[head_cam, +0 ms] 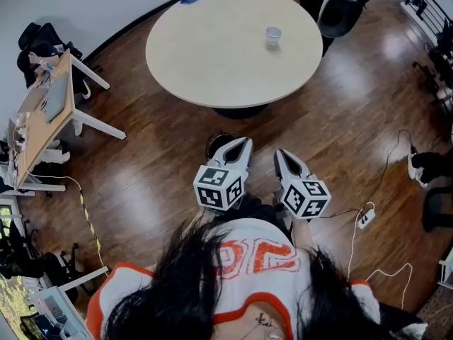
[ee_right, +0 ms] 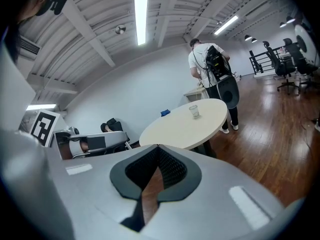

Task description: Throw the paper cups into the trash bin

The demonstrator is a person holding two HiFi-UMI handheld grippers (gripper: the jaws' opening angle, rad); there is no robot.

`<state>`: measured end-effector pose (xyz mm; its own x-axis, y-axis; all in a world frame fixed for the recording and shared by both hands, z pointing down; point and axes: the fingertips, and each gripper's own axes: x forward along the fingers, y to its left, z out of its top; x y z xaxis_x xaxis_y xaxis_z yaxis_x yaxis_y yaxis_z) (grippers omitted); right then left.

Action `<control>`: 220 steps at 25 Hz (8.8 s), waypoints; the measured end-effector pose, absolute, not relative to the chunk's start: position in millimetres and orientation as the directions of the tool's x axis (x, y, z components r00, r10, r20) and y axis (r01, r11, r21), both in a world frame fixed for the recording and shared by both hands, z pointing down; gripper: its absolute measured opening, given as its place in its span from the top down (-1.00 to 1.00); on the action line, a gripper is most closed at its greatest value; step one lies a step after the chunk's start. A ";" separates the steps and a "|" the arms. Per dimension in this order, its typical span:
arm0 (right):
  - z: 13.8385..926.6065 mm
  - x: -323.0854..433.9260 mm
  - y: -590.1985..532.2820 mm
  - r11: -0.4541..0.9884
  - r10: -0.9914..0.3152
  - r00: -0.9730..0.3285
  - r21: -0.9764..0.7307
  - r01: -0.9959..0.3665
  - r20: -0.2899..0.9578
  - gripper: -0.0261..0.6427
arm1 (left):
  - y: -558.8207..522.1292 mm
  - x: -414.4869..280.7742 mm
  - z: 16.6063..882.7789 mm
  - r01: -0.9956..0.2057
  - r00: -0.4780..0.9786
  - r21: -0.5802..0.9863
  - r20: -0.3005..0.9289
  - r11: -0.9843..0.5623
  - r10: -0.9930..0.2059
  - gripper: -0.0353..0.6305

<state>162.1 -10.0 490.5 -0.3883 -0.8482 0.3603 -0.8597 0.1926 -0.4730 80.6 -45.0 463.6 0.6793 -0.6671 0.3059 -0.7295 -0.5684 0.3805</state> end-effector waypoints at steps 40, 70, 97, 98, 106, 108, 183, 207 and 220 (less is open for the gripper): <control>487.4 213.0 -193.6 0.219 -0.848 -0.367 -0.376 -0.900 0.383 0.92 | -211.9 93.1 463.0 -0.760 0.632 0.402 0.278 -0.510 -0.723 0.89; 579.9 247.3 -463.7 0.535 -0.680 -0.417 0.020 -0.844 0.603 0.65 | -288.8 63.2 473.9 -0.910 0.326 0.367 0.350 -0.192 -0.878 0.89; 623.9 250.1 -474.1 0.505 -0.613 -0.294 0.077 -0.860 0.733 0.83 | -285.1 29.0 482.8 -0.925 0.241 0.366 0.367 -0.099 -0.899 0.89; 619.4 247.7 -471.7 0.502 -0.622 -0.304 0.070 -0.862 0.722 0.83 | -284.0 27.3 482.9 -0.925 0.241 0.367 0.366 -0.099 -0.899 0.89; 593.7 224.5 -433.0 0.499 -0.627 -0.379 -0.023 -0.866 0.681 0.84 | -278.2 23.2 478.5 -0.914 0.279 0.383 0.343 -0.137 -0.897 0.89; 586.7 216.2 -419.6 0.507 -0.625 -0.405 -0.048 -0.861 0.667 0.84 | -275.1 23.7 479.0 -0.911 0.293 0.382 0.344 -0.152 -0.892 0.89; 579.4 92.4 -42.0 0.353 -0.656 -0.444 -0.273 -0.895 0.610 0.84 | -42.7 -53.9 490.6 -0.884 0.439 0.345 0.386 -0.315 -0.811 0.89; 690.8 15.2 -92.4 0.173 -0.612 -0.330 -0.286 -0.942 0.719 0.84 | -96.9 -86.9 560.9 -0.747 0.664 0.388 0.397 -0.540 -0.634 0.89; 811.1 6.0 -114.2 0.251 -0.481 -0.345 -0.250 -0.935 0.806 0.83 | -106.0 -90.0 637.2 -0.787 0.616 0.421 0.483 -0.451 -0.623 0.89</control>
<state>6.0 -114.2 811.1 -0.3446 -0.4812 0.8060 -0.9352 0.2508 -0.2501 -90.0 -106.0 637.2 0.6158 -0.6227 0.4828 -0.7867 -0.4513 0.4214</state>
